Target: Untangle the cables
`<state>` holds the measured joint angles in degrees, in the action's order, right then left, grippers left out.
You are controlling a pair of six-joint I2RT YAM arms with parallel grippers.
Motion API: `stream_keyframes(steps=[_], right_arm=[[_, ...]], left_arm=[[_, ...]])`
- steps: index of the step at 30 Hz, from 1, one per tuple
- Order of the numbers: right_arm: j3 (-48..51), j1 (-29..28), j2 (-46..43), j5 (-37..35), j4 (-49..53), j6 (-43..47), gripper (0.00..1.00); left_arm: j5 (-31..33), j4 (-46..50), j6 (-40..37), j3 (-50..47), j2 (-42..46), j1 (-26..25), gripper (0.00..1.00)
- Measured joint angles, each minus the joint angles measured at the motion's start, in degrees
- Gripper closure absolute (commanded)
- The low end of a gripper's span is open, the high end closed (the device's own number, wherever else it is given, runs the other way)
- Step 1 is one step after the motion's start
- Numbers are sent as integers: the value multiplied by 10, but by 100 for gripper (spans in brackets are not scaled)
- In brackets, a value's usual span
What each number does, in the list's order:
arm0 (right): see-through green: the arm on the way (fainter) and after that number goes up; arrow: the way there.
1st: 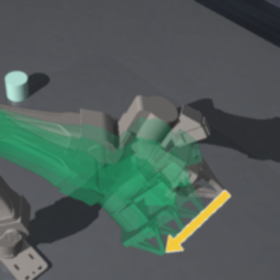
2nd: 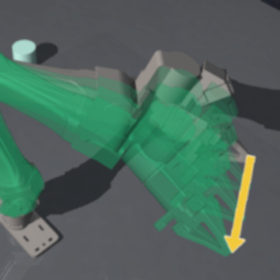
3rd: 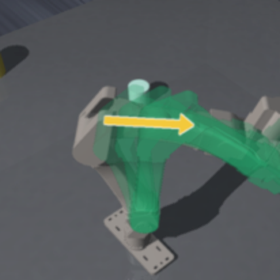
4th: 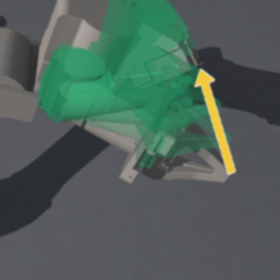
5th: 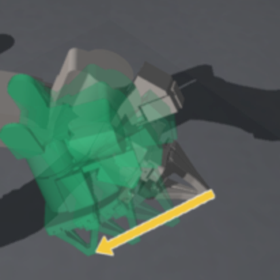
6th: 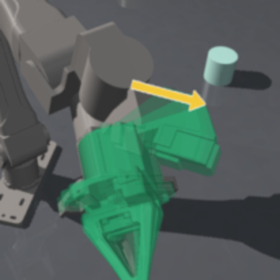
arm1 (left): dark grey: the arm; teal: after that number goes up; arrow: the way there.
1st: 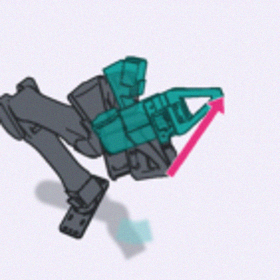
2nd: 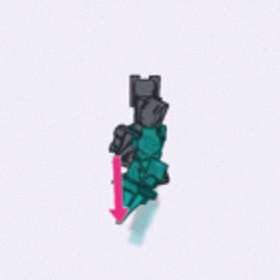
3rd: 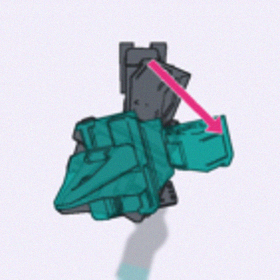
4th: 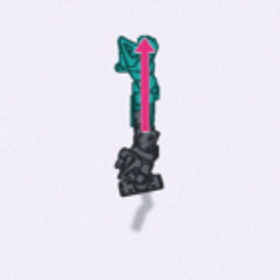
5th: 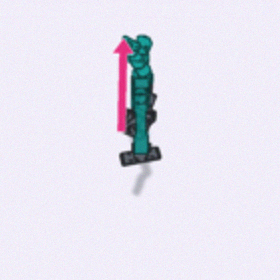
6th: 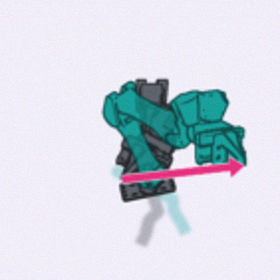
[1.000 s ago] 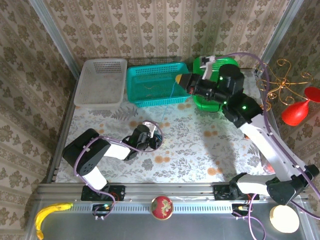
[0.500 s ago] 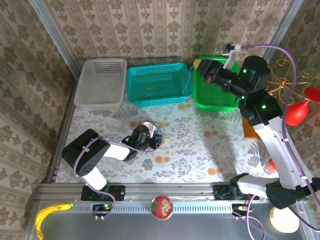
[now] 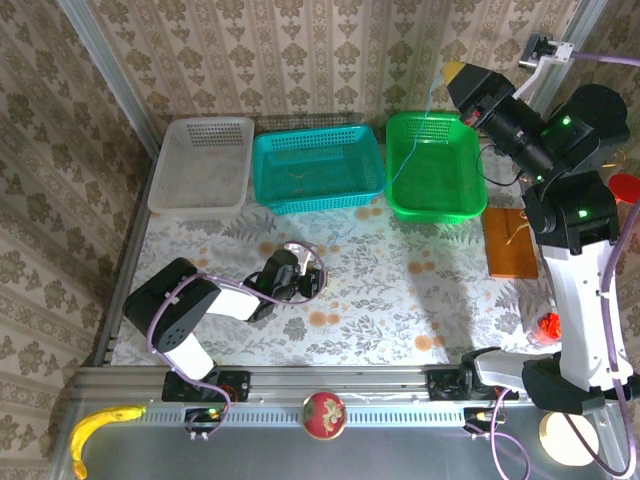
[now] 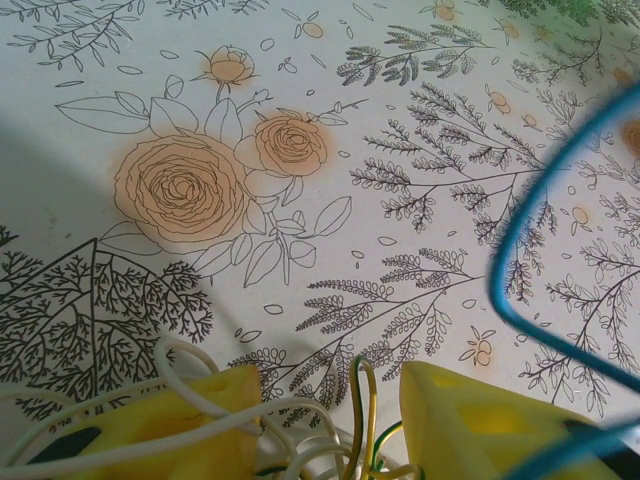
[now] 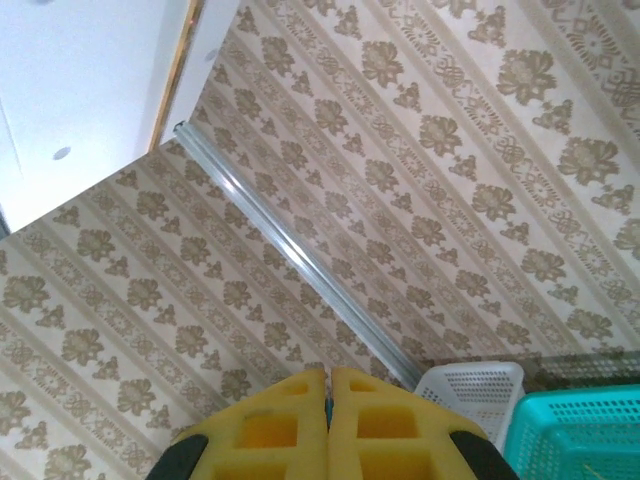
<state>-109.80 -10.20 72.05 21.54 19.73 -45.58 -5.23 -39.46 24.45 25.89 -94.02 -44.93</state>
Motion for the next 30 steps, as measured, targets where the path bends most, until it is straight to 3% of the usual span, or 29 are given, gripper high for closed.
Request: stream_keyframes(steps=[14,18,26,30], right_arm=[[-90,45,50,19,28,-9,100],[-104,51,63,19,33,-8,100],[-52,51,52,20,34,4,100],[-7,51,53,22,28,5,100]], left_arm=[[-3,0,4,0,0,0,58],[-10,1,10,0,0,0,46],[-24,41,22,15,71,0,4],[-28,78,26,35,126,1,0]])
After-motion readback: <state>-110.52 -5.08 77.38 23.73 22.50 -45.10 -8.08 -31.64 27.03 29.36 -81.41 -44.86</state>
